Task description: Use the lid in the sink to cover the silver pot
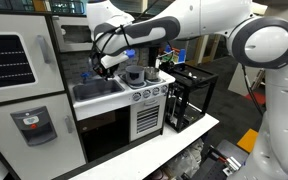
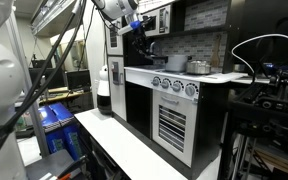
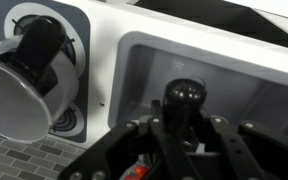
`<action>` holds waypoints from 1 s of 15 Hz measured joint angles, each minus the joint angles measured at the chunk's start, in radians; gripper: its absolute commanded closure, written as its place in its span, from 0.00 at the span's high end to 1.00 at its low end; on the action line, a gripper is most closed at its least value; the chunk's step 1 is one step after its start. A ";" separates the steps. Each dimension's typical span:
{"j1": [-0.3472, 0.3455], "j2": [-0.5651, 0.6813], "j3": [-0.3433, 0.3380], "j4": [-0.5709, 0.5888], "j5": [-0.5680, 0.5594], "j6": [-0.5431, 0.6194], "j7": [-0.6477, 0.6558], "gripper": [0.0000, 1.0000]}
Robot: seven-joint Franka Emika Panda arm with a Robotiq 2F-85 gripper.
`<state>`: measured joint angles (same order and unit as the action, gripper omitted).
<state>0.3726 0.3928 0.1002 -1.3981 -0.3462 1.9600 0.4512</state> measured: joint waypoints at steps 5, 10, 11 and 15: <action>0.008 -0.101 0.008 -0.091 -0.015 -0.001 0.000 0.08; 0.008 -0.231 0.031 -0.238 -0.027 0.000 0.005 0.08; 0.008 -0.259 0.033 -0.269 -0.041 0.000 0.012 0.08; -0.005 -0.372 0.044 -0.398 -0.119 0.000 0.041 0.08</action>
<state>0.3673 0.0211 0.1438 -1.7961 -0.4648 1.9596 0.4923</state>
